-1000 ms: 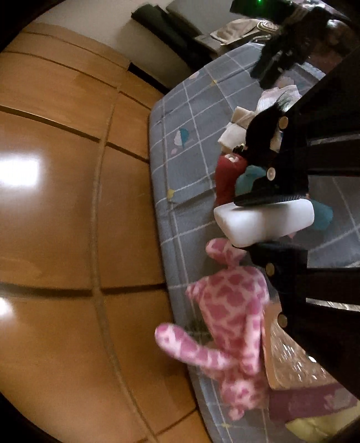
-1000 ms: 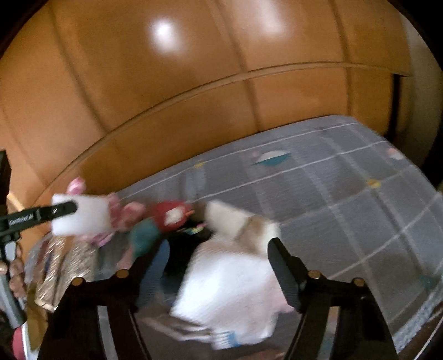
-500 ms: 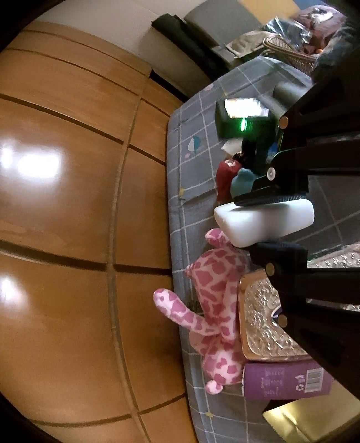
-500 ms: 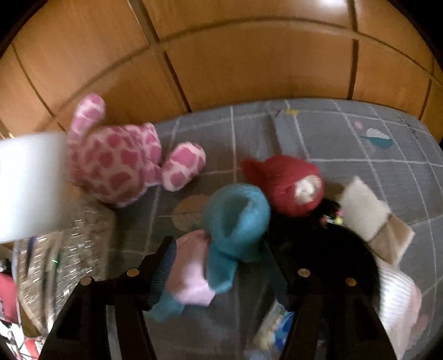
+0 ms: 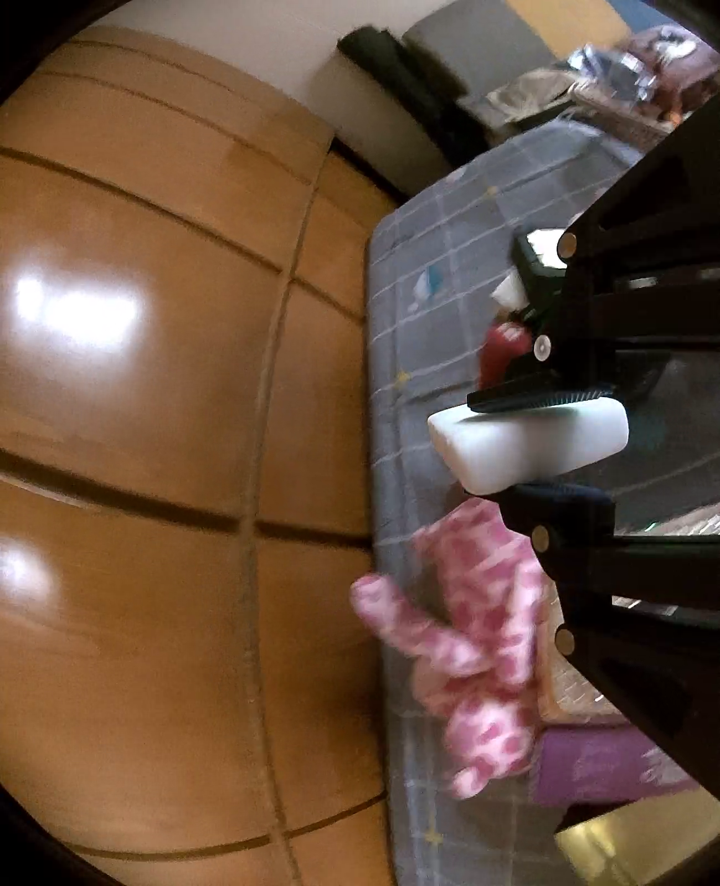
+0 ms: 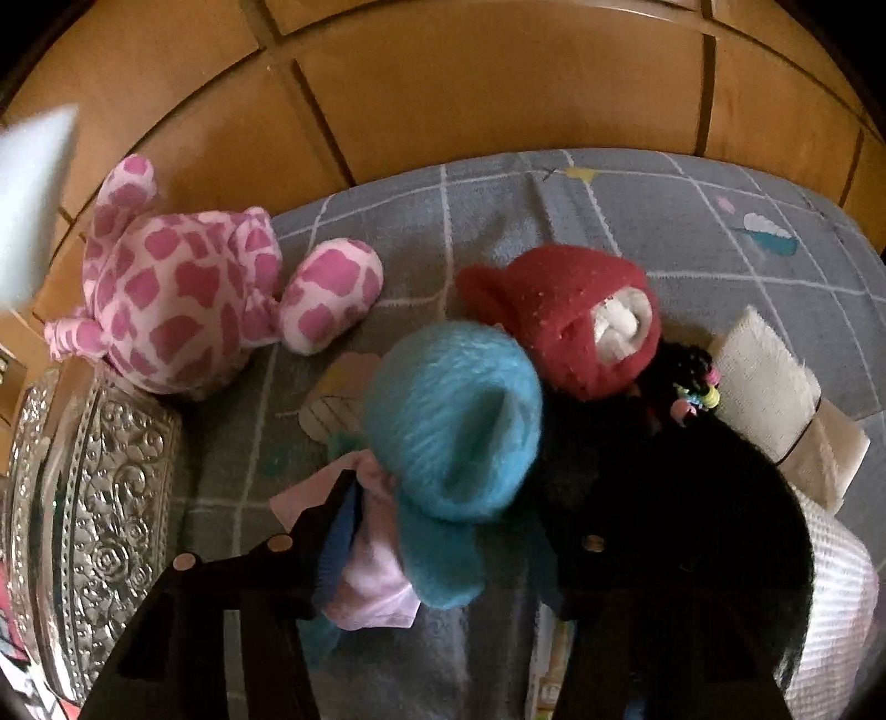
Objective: Organize soft objects
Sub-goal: 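Carry the white block into the gold tray with the left tool while the right tool reaches the blue teddy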
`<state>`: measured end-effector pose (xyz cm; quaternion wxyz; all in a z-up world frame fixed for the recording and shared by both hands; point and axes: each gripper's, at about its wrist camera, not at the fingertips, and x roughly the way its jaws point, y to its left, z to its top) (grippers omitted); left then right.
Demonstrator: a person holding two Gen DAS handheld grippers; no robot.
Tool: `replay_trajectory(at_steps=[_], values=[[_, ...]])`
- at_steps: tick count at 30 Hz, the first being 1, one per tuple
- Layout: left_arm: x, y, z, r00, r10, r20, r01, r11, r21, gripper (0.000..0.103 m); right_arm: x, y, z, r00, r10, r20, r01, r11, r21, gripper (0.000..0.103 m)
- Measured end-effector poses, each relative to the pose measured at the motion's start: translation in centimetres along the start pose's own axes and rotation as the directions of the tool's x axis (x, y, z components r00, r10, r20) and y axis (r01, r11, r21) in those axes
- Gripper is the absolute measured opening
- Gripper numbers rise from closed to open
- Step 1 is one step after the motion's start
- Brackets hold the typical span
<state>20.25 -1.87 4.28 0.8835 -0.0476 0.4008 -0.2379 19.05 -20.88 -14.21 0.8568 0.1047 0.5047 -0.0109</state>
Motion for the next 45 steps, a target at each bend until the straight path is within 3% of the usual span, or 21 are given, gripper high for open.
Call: replay_trajectory(at_steps=[7,13,20,27,32,34,36,40,42,45], values=[[-3.0,4.5,2.8,0.984,0.148,0.099,-0.14,0.987,-0.082,0.023,0.2,0.5,-0.3,0.999,-0.012,0.036,0.014,0.999,-0.04,0.056],[-7.6,12.2,2.2,0.949,0.289,0.124,-0.255,0.938,-0.235,0.023,-0.1,0.4,-0.7,0.999,-0.011,0.044,0.013,0.999,-0.041,0.056],[-13.5,19.3,-4.2,0.9,0.424,0.101,-0.368,0.864,-0.344,0.023,-0.4,1.1,-1.5,0.997,-0.032,0.068,0.038,0.996,-0.086,0.056],[-13.7,25.7,-12.1,0.883,0.468,-0.022,-0.423,0.776,-0.467,0.024,-0.6,1.8,-1.7,0.994,-0.075,0.076,0.083,0.991,-0.104,0.056],[-12.9,28.1,-15.7,0.888,0.456,-0.061,-0.412,0.73,-0.544,0.04,-0.9,2.6,-1.8,0.991,-0.108,0.075,0.115,0.988,-0.104,0.054],[-13.1,28.5,-16.7,0.889,0.454,-0.061,-0.407,0.72,-0.563,0.06,-0.9,2.8,-1.7,0.99,-0.116,0.074,0.123,0.987,-0.1,0.054],[-13.7,28.4,-17.2,0.878,0.474,-0.062,-0.422,0.709,-0.565,0.07,-0.9,3.2,-1.7,0.99,-0.122,0.075,0.129,0.987,-0.097,0.052],[-15.9,27.7,-18.7,0.847,0.529,-0.046,-0.459,0.685,-0.566,0.07,-1.0,3.5,-1.7,0.987,-0.138,0.08,0.145,0.985,-0.093,0.051],[-16.8,27.1,-19.5,0.848,0.528,-0.038,-0.455,0.692,-0.561,0.07,-1.1,3.7,-1.8,0.986,-0.143,0.082,0.15,0.984,-0.092,0.05],[-17.7,24.8,-20.8,0.837,0.547,-0.028,-0.482,0.712,-0.511,0.074,-1.4,4.0,-1.9,0.986,-0.149,0.081,0.156,0.984,-0.091,0.049]])
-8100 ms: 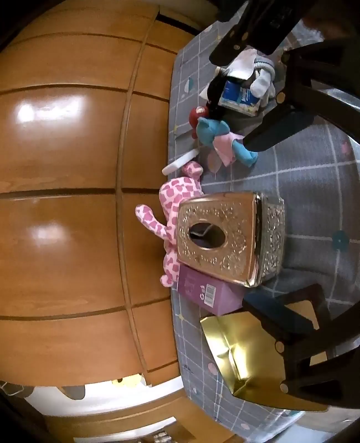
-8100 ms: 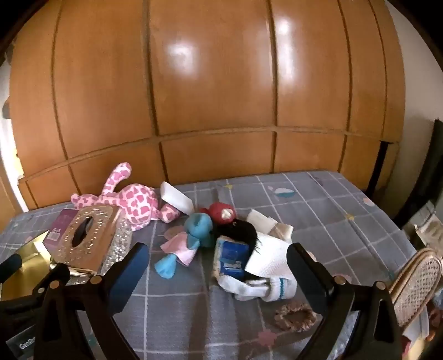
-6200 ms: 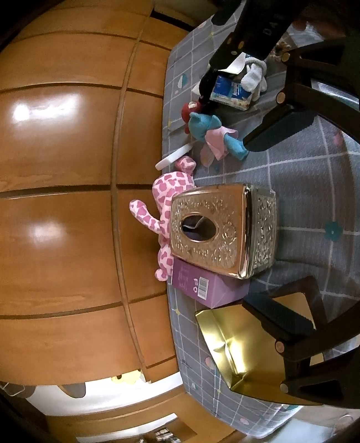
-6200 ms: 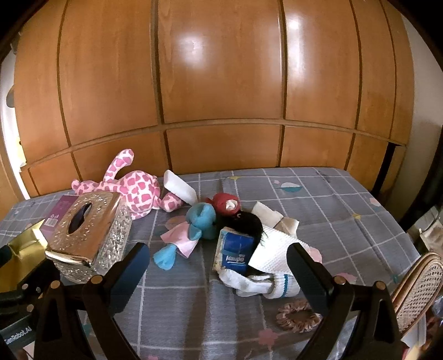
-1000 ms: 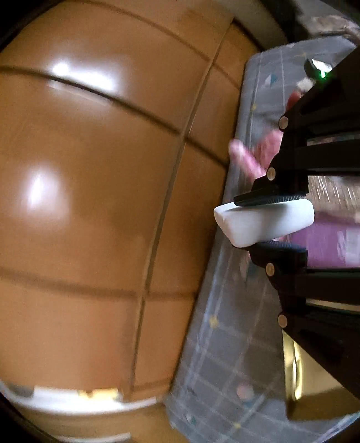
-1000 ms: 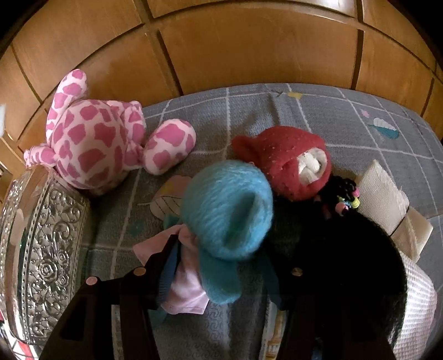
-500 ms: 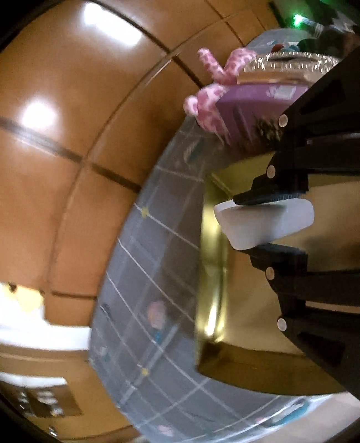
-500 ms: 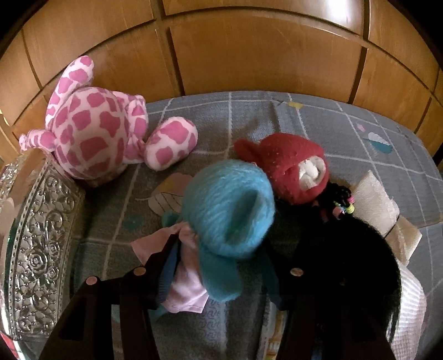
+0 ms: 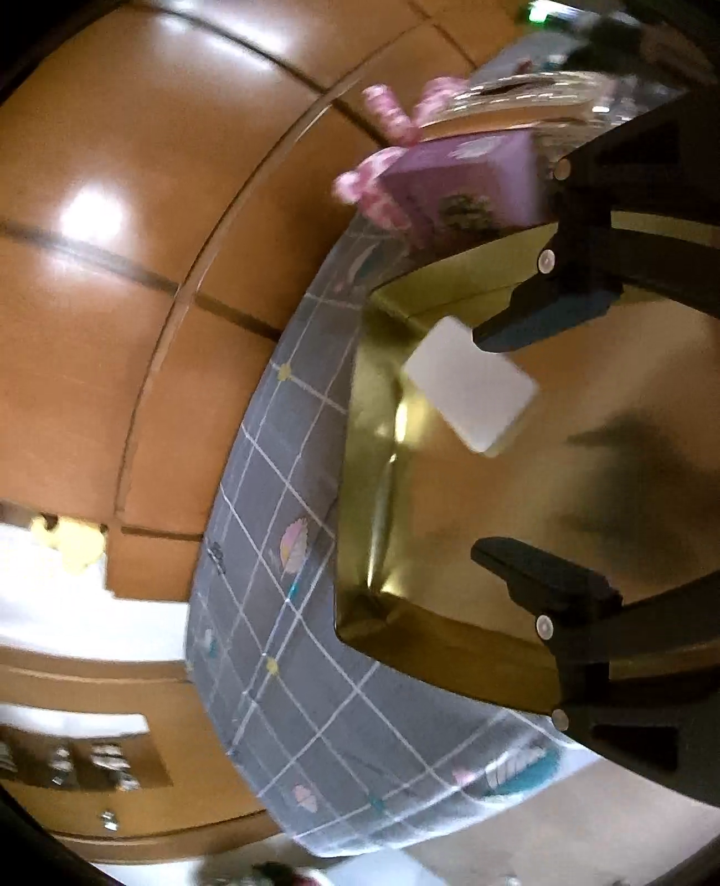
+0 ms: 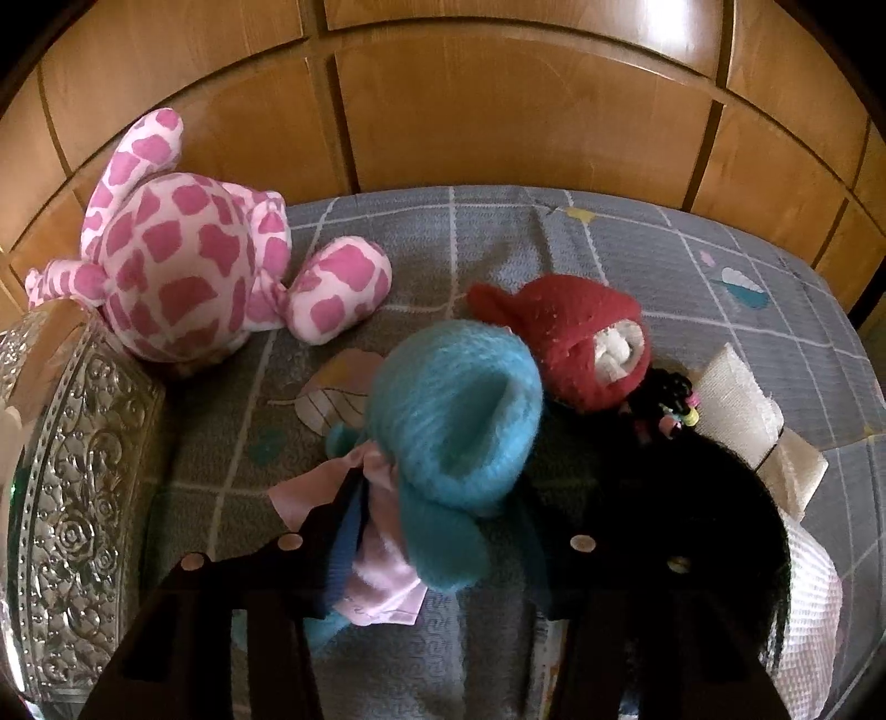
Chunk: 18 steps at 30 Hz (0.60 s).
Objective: Organize soft objects
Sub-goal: 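Carry the white block into the gold tray with the left tool while the right tool reaches the blue teddy, then close the right tool on the blue teddy bear and lift it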
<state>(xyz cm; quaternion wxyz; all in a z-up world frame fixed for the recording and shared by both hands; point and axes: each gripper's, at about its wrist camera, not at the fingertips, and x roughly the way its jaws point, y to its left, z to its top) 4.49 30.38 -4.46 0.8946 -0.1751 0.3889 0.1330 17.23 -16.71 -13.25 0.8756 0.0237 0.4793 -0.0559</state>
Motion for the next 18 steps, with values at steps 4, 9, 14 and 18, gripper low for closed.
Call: replay_trajectory(at_steps=[4,9,14,18], values=[[-2.5,-1.3,-2.9,0.999,-0.019,0.041,0.016,0.998,0.068,0.091,-0.5,0.1,0.1,1.0,0.003,0.003,-0.003,1.0,0.007,0.044],[-3.8,-3.3,-5.7,0.998,-0.05,0.035,0.046,0.993,0.11,0.101,-1.0,-0.6,0.7,0.999,0.041,0.003,-0.041,0.997,0.057,0.036],[-4.6,-4.9,-7.3,0.997,-0.075,0.015,0.072,0.988,0.138,0.103,-2.0,-0.7,1.3,0.996,0.085,0.031,-0.087,0.993,0.082,0.033],[-5.0,-5.8,-7.9,0.998,-0.057,0.022,0.052,0.984,0.167,0.103,-2.8,-0.3,1.7,0.998,0.053,0.043,-0.055,0.997,0.052,0.033]])
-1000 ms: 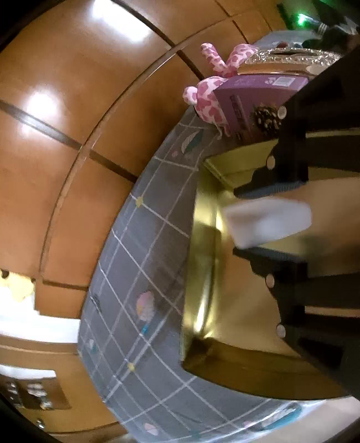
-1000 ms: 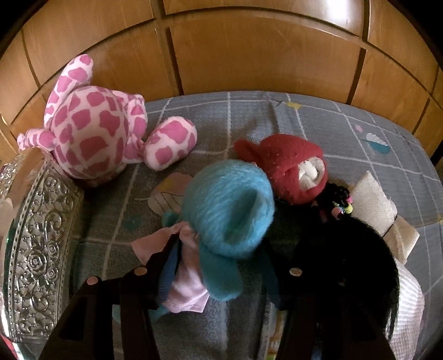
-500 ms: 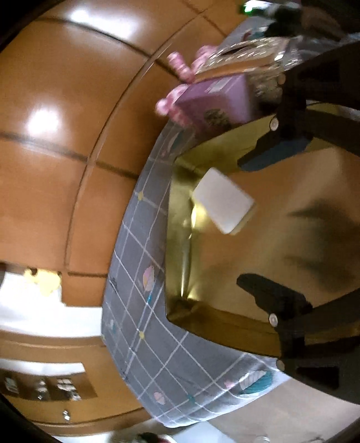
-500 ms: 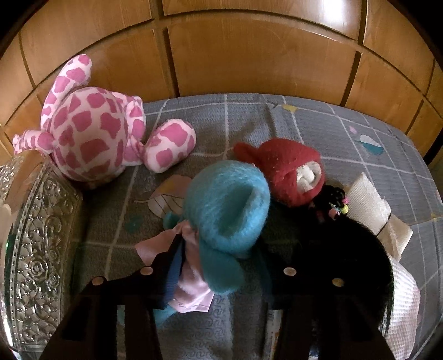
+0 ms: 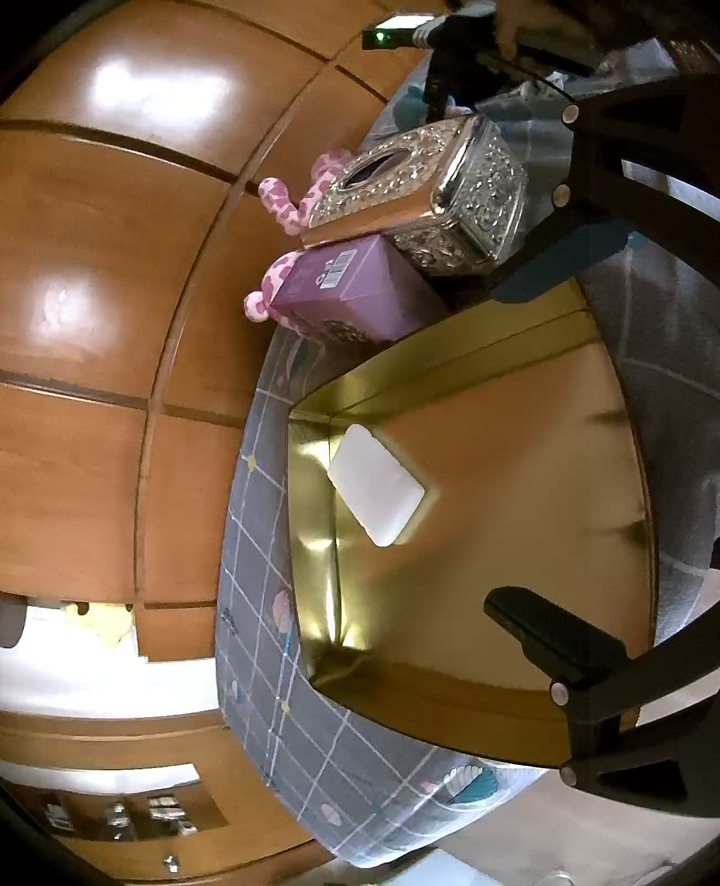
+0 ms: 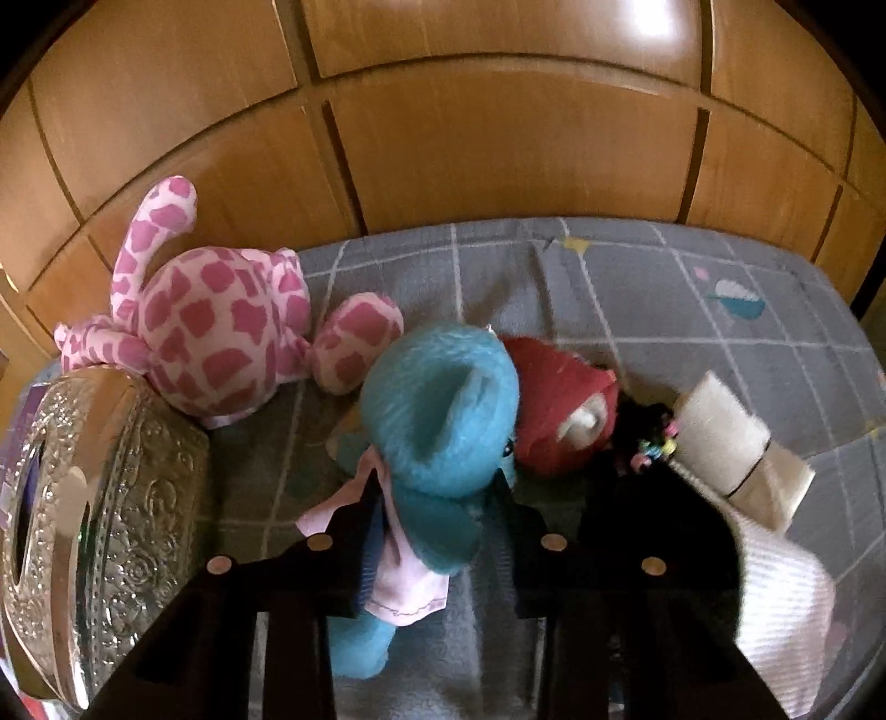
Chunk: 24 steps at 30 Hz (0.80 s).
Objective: Organize soft objects
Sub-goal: 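Close the right tool on the blue teddy bear and lift it, then carry the blue teddy bear to the gold tray and open the right tool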
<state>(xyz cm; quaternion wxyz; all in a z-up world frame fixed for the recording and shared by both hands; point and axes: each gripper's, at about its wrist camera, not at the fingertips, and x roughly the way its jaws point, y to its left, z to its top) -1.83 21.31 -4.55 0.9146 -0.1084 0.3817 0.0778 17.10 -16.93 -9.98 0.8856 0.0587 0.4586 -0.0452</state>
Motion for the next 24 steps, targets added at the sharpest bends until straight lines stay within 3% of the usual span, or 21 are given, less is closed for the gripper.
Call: replay_trajectory(at_steps=[14,24], values=[[-2.1,-2.3,-0.5,0.998,0.02,0.059,-0.023,0.998,0.052,0.103,-2.5,0.2,0.5,0.999,-0.016,0.039,0.018,0.999,-0.032,0.033],[-2.8,-3.6,-1.3,0.998,-0.005,0.058,-0.001,0.996,0.089,0.103,-5.4,3.2,4.3,0.993,0.003,0.121,0.005,0.998,-0.069,0.033]])
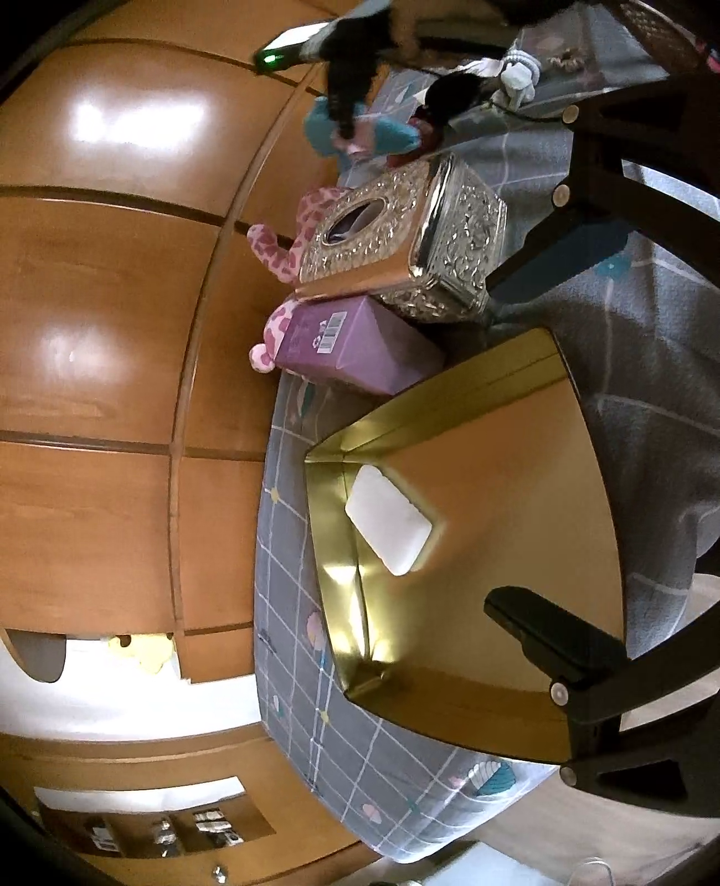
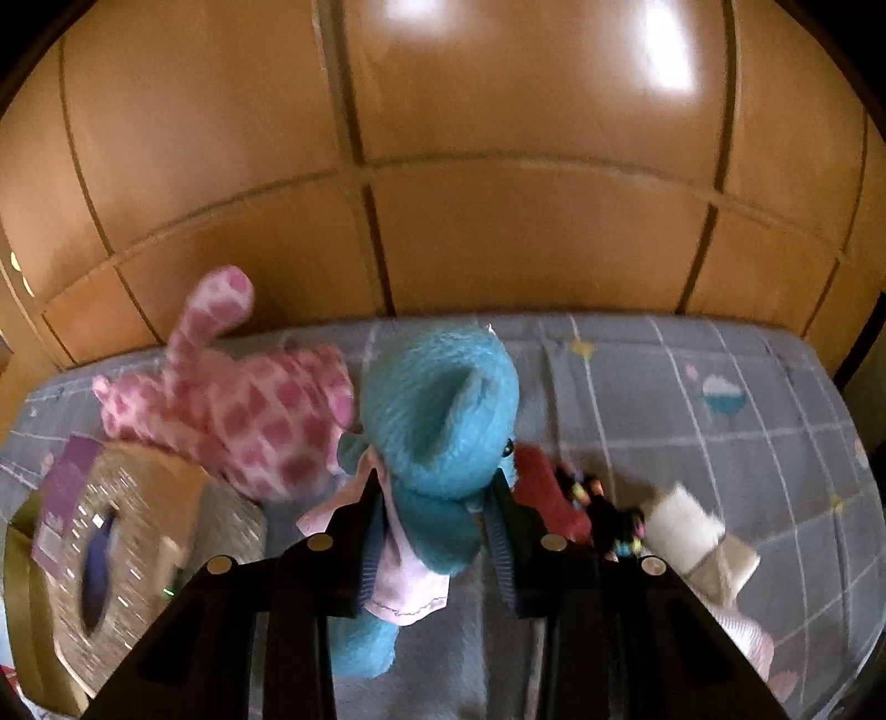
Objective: Organize soft objects
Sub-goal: 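Carry the blue teddy bear to the gold tray and open the right tool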
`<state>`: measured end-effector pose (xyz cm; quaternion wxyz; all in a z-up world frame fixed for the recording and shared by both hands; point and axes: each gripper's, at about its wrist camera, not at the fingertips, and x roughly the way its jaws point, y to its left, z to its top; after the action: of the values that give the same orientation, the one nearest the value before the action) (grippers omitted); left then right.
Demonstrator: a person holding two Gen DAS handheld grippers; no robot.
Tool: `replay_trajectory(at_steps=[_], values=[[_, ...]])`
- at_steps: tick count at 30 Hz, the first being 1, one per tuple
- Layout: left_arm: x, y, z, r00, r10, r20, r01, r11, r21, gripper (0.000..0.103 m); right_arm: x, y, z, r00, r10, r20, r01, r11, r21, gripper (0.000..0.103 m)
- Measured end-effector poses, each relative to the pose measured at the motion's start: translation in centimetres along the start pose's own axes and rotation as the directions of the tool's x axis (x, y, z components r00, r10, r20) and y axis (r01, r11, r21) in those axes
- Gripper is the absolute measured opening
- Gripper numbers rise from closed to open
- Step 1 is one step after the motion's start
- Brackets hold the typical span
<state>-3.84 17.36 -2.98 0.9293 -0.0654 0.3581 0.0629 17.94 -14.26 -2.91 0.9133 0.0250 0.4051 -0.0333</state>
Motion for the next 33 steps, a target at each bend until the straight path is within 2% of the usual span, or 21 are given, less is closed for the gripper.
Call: replay_trajectory(at_steps=[7,10,17,20,25,30,33], values=[[-0.1,0.3,-0.1,1.0,-0.006,0.002,0.006,1.0,-0.007,0.103,-2.3,4.9,3.5,0.995,0.055,0.088,-0.048,0.996,-0.081,0.033],[0.0,0.5,-0.1,1.0,-0.004,-0.001,0.004,1.0,-0.011,0.103,-3.4,7.6,4.5,0.987,0.104,0.121,-0.089,0.988,-0.125,0.033],[0.4,1.1,-0.2,1.0,0.002,-0.017,-0.002,1.0,-0.027,0.103,-6.1,14.3,4.6,0.954,0.259,0.151,-0.218,0.945,-0.246,0.033],[0.6,1.4,-0.3,1.0,0.004,-0.026,-0.005,0.999,-0.039,0.103,-6.5,16.9,3.6,0.934,0.336,0.119,-0.289,0.909,-0.301,0.033],[0.8,2.9,-0.2,1.0,0.006,-0.029,-0.008,0.997,-0.08,0.103,-5.8,21.7,0.1,0.9,0.436,-0.02,-0.404,0.814,-0.417,0.034],[1.1,6.0,0.1,0.999,0.034,-0.034,-0.039,0.984,-0.173,0.103,-4.0,26.0,-3.1,0.888,0.441,-0.132,-0.444,0.747,-0.495,0.034],[1.4,7.3,0.1,0.997,0.07,-0.042,-0.077,0.976,-0.203,0.103,-2.0,28.1,-4.1,0.884,0.427,-0.19,-0.462,0.739,-0.49,0.036]])
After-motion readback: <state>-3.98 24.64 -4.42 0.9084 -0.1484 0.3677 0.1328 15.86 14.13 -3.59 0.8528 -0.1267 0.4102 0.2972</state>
